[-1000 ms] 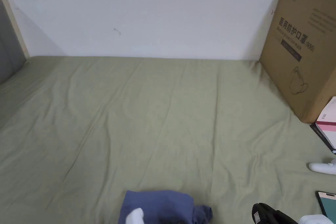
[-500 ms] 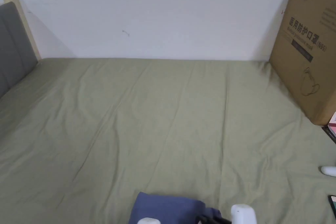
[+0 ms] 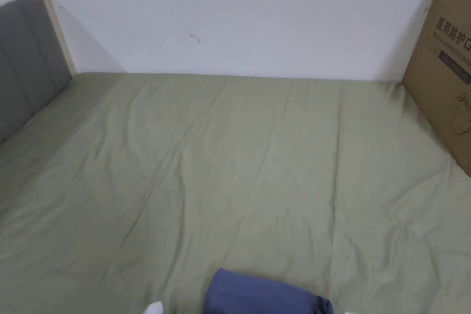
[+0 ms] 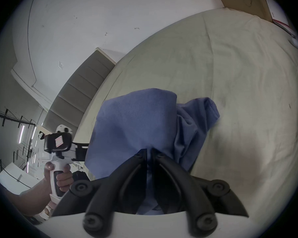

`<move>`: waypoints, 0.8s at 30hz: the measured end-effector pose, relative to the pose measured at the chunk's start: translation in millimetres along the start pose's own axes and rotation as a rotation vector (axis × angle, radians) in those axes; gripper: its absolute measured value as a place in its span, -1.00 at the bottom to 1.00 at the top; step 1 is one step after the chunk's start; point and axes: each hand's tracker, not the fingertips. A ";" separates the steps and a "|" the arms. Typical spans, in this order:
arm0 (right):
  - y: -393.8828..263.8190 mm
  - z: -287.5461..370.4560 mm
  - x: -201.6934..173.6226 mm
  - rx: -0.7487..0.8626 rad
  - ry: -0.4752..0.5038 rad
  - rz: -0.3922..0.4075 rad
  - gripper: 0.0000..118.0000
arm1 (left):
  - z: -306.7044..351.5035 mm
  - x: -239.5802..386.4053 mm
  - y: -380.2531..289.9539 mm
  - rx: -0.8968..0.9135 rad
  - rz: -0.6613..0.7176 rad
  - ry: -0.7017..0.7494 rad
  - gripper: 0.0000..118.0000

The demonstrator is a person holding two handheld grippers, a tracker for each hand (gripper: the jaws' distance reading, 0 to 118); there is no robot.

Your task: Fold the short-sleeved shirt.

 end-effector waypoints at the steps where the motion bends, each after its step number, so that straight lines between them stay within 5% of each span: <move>1: 0.8 -0.1 1.4 -0.001 0.002 -0.004 -0.88 | -12.6 5.4 -7.1 -0.004 -0.004 0.027 -0.24; 2: -0.1 -1.4 0.8 -0.002 0.008 -0.014 -0.88 | -21.6 3.9 -8.3 0.010 -0.052 0.101 -0.47; 5: 1.2 1.3 -0.9 -0.001 0.032 -0.030 -0.88 | -27.3 -0.5 -3.2 0.036 -0.063 0.262 -0.53; 7: 2.7 3.9 -9.7 -0.007 0.032 -0.020 -0.88 | -23.1 5.5 -0.4 0.015 -0.068 0.205 -0.55; 13: 9.1 17.4 -31.9 0.016 0.055 0.057 -0.88 | 22.4 23.0 38.5 0.016 -0.254 0.346 -0.56; 24: 13.0 16.6 -60.3 0.016 0.032 0.103 -0.88 | 261.8 -2.3 180.6 0.155 -0.246 0.686 -0.56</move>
